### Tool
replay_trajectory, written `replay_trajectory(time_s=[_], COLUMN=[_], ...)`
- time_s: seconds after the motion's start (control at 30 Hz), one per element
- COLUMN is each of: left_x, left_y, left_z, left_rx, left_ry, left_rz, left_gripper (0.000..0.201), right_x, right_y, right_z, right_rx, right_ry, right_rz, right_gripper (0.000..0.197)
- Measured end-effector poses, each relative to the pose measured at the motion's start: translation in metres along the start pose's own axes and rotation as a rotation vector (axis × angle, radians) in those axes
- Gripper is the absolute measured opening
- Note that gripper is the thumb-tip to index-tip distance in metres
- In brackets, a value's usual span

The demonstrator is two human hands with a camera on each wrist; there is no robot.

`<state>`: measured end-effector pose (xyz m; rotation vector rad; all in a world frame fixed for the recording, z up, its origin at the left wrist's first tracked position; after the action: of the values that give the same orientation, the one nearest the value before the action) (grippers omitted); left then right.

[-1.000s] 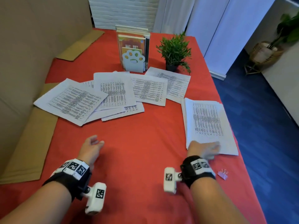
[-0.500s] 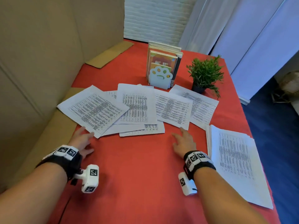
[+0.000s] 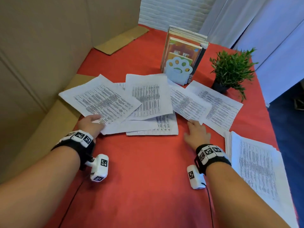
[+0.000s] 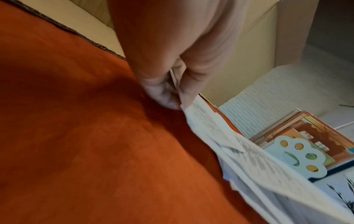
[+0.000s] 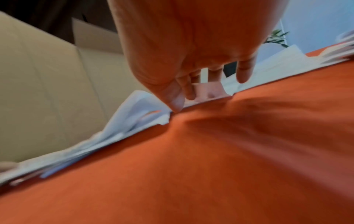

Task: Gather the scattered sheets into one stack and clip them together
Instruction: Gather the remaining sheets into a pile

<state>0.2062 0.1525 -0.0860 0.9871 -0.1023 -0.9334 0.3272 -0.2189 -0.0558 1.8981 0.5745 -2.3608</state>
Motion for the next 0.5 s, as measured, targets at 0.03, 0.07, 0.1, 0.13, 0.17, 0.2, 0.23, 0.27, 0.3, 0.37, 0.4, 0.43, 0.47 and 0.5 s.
replay_trajectory(time_s=[0.03,0.07,0.1,0.13,0.17,0.2,0.23,0.27,0.3,0.37,0.4,0.43,0.47,0.5], left_x=[0.001,0.004,0.005,0.006,0.006,0.006,0.006,0.007,0.008,0.009,0.01,0.01,0.011,0.011], left_y=[0.002,0.003,0.001,-0.001,-0.003,-0.005,-0.008,-0.012,-0.014,-0.015,-0.015,-0.013,-0.012,-0.011], left_z=[0.01,0.019,0.026,0.03,0.034,0.036,0.039,0.041,0.044,0.046,0.046,0.046,0.045,0.045], left_rx=[0.02,0.042,0.06,0.097,0.134,0.162,0.178,0.181,0.183,0.198,0.192,0.181,0.164,0.153], left_ry=[0.002,-0.007,-0.029,-0.052,-0.082,-0.11,-0.137,-0.156,-0.167,-0.149,-0.14,-0.14,-0.15,-0.161], left_rz=[-0.038,-0.077,-0.111,-0.143,-0.179,-0.209,-0.236,-0.244,-0.229,-0.151,-0.095,-0.042,-0.006,0.008], left_gripper=[0.039,0.047,0.052,0.054,0.056,0.056,0.056,0.056,0.054,0.042,0.037,0.035,0.036,0.038], right_x=[-0.003,-0.004,-0.004,-0.002,0.0,0.003,0.005,0.008,0.011,0.021,0.026,0.028,0.028,0.025], right_y=[-0.006,-0.012,-0.019,-0.027,-0.035,-0.044,-0.052,-0.06,-0.069,-0.082,-0.086,-0.087,-0.086,-0.08], right_z=[0.002,0.005,0.008,0.013,0.017,0.022,0.027,0.031,0.036,0.044,0.047,0.048,0.047,0.042], right_rx=[-0.047,-0.097,-0.151,-0.206,-0.258,-0.307,-0.354,-0.396,-0.437,-0.512,-0.525,-0.509,-0.473,-0.43], right_ry=[0.015,0.02,0.016,0.004,-0.009,-0.017,-0.021,-0.028,-0.049,-0.132,-0.176,-0.208,-0.2,-0.134], right_rz=[-0.019,-0.034,-0.043,-0.049,-0.058,-0.079,-0.107,-0.125,-0.117,-0.105,-0.173,-0.287,-0.4,-0.475], right_gripper=[0.053,0.053,0.053,0.053,0.052,0.052,0.053,0.053,0.052,0.046,0.04,0.032,0.026,0.022])
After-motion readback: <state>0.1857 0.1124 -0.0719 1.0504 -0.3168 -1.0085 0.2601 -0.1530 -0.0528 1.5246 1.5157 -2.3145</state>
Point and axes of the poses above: each hand's wrist, its own z-axis away from the middle knuckle, its own x-axis out of the palm, y = z × x, the point moved 3 cm from there along -z, towards the middle knuckle, and after that the axes turned 10 degrees about -x, right-handed, at the moved point
